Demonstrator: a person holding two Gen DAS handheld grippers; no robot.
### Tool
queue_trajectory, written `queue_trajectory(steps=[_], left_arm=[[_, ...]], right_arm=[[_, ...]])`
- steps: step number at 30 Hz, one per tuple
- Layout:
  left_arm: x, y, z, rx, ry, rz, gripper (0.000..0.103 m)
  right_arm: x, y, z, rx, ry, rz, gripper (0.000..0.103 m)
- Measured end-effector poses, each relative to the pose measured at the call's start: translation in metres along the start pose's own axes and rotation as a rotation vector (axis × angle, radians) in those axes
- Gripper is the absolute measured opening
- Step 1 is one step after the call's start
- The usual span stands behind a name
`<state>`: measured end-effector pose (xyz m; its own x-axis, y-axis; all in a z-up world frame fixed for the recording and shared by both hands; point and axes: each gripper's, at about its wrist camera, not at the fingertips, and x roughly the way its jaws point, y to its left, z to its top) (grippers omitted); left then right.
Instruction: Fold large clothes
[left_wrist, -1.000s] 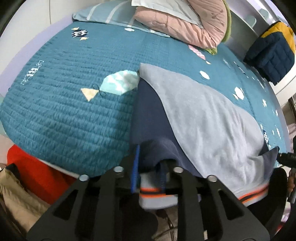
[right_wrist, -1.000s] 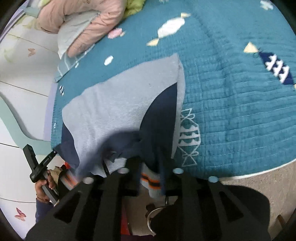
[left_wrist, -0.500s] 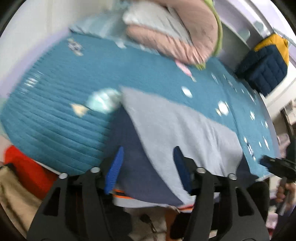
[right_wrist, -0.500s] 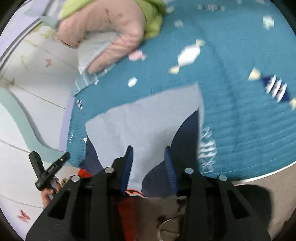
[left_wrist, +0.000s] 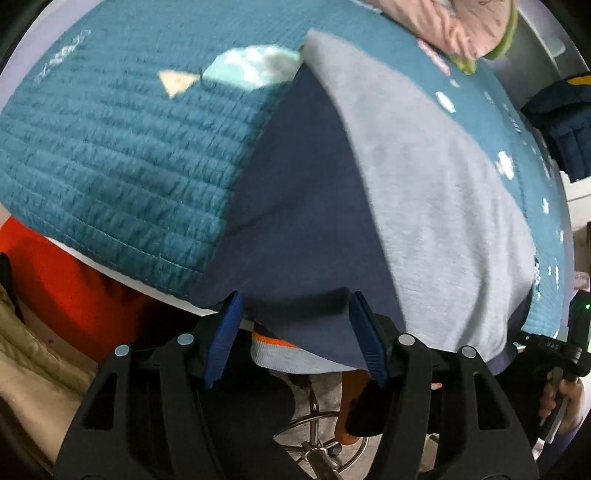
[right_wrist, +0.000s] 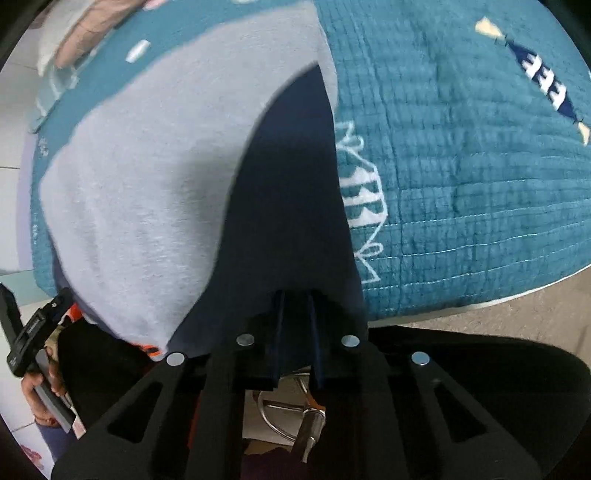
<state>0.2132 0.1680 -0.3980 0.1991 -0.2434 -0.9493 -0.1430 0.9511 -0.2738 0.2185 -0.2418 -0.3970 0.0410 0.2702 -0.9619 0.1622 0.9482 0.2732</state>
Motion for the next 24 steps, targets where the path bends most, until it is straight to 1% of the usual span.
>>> queue_trajectory(steps=[2, 4, 6, 7, 8, 9, 10, 11, 12, 13, 14, 15, 16, 17, 18, 20, 21, 22, 24], left_arm=[[-0.02, -0.001, 0.002, 0.011, -0.043, -0.032, 0.061], [-0.035, -0.005, 0.005, -0.018, -0.092, -0.07, 0.061], [-0.043, -0.018, 0.012, -0.029, -0.124, -0.14, 0.061], [-0.043, -0.027, 0.016, -0.012, -0.126, -0.158, 0.062], [-0.041, -0.039, 0.02, 0.016, -0.124, -0.16, 0.062], [-0.036, -0.051, 0.024, 0.047, -0.12, -0.159, 0.062], [-0.032, -0.059, 0.026, 0.065, -0.114, -0.165, 0.062], [-0.024, -0.068, 0.029, 0.082, -0.1, -0.173, 0.062], [-0.012, -0.073, 0.032, 0.091, -0.072, -0.16, 0.062], [-0.002, -0.074, 0.037, 0.099, -0.042, -0.141, 0.062], [0.014, -0.071, 0.039, 0.097, -0.002, -0.091, 0.062], [0.024, -0.066, 0.041, 0.078, 0.016, -0.051, 0.062], [0.032, -0.055, 0.04, 0.05, 0.025, -0.053, 0.059], [0.033, -0.046, 0.039, 0.027, 0.011, -0.099, 0.059], [0.031, -0.04, 0.039, 0.019, 0.002, -0.119, 0.058], [0.03, -0.034, 0.04, 0.023, 0.007, -0.132, 0.049], [0.029, -0.03, 0.041, 0.019, 0.01, -0.148, 0.048], [0.028, -0.026, 0.041, 0.013, 0.012, -0.163, 0.047], [0.026, -0.017, 0.042, -0.007, 0.009, -0.199, 0.046]], right_arm=[[-0.021, 0.013, 0.004, -0.043, -0.065, 0.029, 0.016], [-0.037, 0.031, 0.017, -0.074, -0.125, 0.085, 0.016], [-0.043, 0.045, 0.032, -0.094, -0.177, 0.125, 0.016], [-0.042, 0.051, 0.042, -0.088, -0.2, 0.135, 0.016], [-0.037, 0.056, 0.053, -0.069, -0.209, 0.143, 0.016], [-0.033, 0.054, 0.06, -0.061, -0.207, 0.145, 0.016], [-0.022, 0.055, 0.072, -0.046, -0.193, 0.126, 0.016], [-0.013, 0.048, 0.077, -0.03, -0.169, 0.117, 0.016], [-0.004, 0.04, 0.082, -0.012, -0.133, 0.103, 0.015], [0.012, 0.03, 0.09, 0.007, -0.1, 0.065, 0.007], [0.021, 0.021, 0.096, 0.018, -0.079, 0.057, 0.0], [0.027, 0.013, 0.1, 0.039, -0.063, 0.085, 0.0], [0.03, 0.007, 0.104, 0.06, -0.055, 0.109, 0.0], [0.03, 0.003, 0.107, 0.07, -0.054, 0.122, 0.0], [0.028, 0.002, 0.11, 0.06, -0.07, 0.1, 0.0], [0.027, 0.002, 0.114, 0.048, -0.092, 0.07, 0.0], [0.028, 0.001, 0.114, 0.06, -0.097, 0.07, 0.0], [0.027, 0.0, 0.116, 0.074, -0.12, 0.06, 0.0], [0.025, 0.003, 0.117, 0.077, -0.14, 0.037, 0.0]])
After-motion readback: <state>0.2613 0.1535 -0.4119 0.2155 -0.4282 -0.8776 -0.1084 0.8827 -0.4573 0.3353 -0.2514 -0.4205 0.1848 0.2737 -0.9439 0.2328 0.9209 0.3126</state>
